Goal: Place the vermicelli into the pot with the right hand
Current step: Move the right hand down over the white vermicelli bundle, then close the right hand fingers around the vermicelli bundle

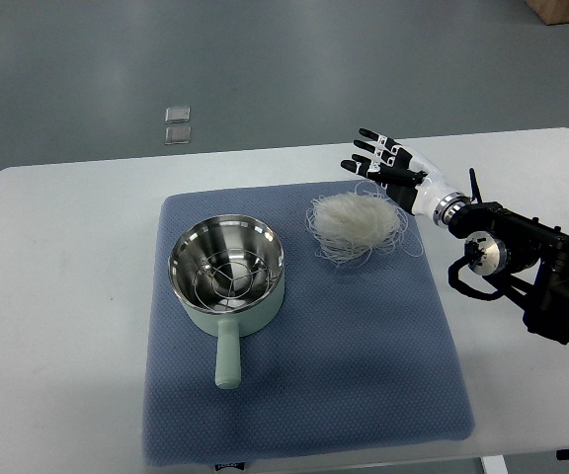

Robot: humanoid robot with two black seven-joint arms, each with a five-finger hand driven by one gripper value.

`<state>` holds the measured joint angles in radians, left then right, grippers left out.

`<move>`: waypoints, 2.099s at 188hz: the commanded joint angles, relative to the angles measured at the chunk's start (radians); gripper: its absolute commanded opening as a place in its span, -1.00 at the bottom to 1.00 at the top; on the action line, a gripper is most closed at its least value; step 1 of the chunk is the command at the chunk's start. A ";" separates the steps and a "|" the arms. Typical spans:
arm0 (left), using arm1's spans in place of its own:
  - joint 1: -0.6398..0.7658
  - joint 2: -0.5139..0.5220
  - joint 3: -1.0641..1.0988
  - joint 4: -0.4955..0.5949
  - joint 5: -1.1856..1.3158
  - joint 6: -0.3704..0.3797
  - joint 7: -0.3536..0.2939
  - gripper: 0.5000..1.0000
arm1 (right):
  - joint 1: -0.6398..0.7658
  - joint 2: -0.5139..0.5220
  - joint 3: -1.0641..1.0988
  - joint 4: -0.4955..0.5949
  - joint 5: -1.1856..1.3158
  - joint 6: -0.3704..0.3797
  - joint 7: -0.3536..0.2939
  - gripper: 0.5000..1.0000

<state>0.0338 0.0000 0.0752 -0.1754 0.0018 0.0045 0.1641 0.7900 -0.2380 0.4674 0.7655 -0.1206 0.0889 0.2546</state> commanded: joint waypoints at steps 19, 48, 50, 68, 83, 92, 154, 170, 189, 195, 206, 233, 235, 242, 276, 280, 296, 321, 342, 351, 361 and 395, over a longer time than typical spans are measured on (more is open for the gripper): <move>0.000 0.000 0.002 0.001 0.000 0.002 0.000 1.00 | 0.000 0.000 -0.001 0.000 -0.004 -0.001 0.000 0.70; 0.000 0.000 0.002 -0.001 0.000 0.002 0.000 1.00 | 0.000 0.002 -0.001 0.000 -0.004 -0.001 0.000 0.70; 0.000 0.000 0.002 -0.001 0.000 0.002 0.000 1.00 | 0.000 0.002 -0.001 0.000 -0.004 -0.001 0.000 0.70; 0.000 0.000 0.002 -0.001 0.000 0.002 0.000 1.00 | -0.002 0.002 -0.003 0.000 -0.004 -0.001 0.000 0.70; -0.002 0.000 0.002 -0.001 0.000 0.000 0.000 1.00 | 0.000 0.000 -0.003 0.000 -0.014 -0.001 0.000 0.70; -0.002 0.000 0.002 -0.001 0.000 0.002 0.000 1.00 | 0.000 0.000 -0.003 0.000 -0.030 -0.003 0.000 0.70; -0.012 0.000 0.005 -0.003 0.000 0.002 0.000 1.00 | 0.006 -0.003 -0.004 0.001 -0.188 -0.006 0.003 0.70; -0.012 0.000 0.005 -0.003 0.000 0.002 0.000 1.00 | 0.006 -0.004 -0.004 0.001 -0.228 -0.005 0.003 0.71; -0.012 0.000 0.005 -0.003 0.000 0.000 0.000 1.00 | 0.005 -0.003 -0.004 0.003 -0.281 -0.006 0.005 0.70; -0.012 0.000 0.005 -0.003 0.000 0.000 0.000 1.00 | 0.005 -0.003 -0.004 0.003 -0.300 -0.006 0.005 0.70; -0.012 0.000 0.005 -0.003 0.000 0.002 0.000 1.00 | 0.005 -0.003 -0.007 0.003 -0.347 -0.005 0.006 0.70; -0.012 0.000 0.005 -0.003 0.000 0.002 0.000 1.00 | 0.015 -0.017 -0.023 0.003 -0.470 -0.001 0.017 0.70; -0.012 0.000 0.005 -0.003 0.000 0.002 -0.002 1.00 | 0.015 -0.021 -0.024 0.003 -0.478 -0.001 0.018 0.71; -0.012 0.000 0.005 -0.003 0.000 0.002 0.000 1.00 | 0.020 -0.033 -0.027 0.003 -0.504 0.002 0.023 0.70; -0.012 0.000 0.005 -0.003 0.000 0.002 0.000 1.00 | 0.069 -0.060 -0.116 0.003 -0.626 0.003 0.028 0.70; -0.012 0.000 0.005 -0.003 0.000 0.000 0.000 1.00 | 0.075 -0.061 -0.130 0.003 -0.637 0.003 0.028 0.70; -0.012 0.000 0.005 -0.003 0.000 0.002 0.000 1.00 | 0.107 -0.084 -0.184 0.003 -0.677 0.003 0.041 0.70; -0.012 0.000 0.005 -0.003 0.000 0.002 0.000 1.00 | 0.163 -0.093 -0.276 0.001 -0.729 0.003 0.055 0.70; -0.012 0.000 0.005 -0.003 0.000 0.002 0.000 1.00 | 0.195 -0.107 -0.345 0.000 -0.758 0.003 0.057 0.70; -0.012 0.000 0.005 -0.003 0.001 0.002 0.000 1.00 | 0.202 -0.112 -0.365 0.001 -0.768 0.003 0.057 0.70; -0.012 0.000 0.005 -0.003 0.000 0.000 0.000 1.00 | 0.215 -0.110 -0.386 0.000 -0.778 0.005 0.057 0.70; -0.012 0.000 0.005 -0.003 0.000 0.002 0.000 1.00 | 0.233 -0.107 -0.443 -0.014 -0.798 0.000 0.055 0.70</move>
<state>0.0214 0.0000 0.0798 -0.1780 0.0015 0.0056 0.1637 1.0164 -0.3479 0.0544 0.7616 -0.9108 0.0925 0.3114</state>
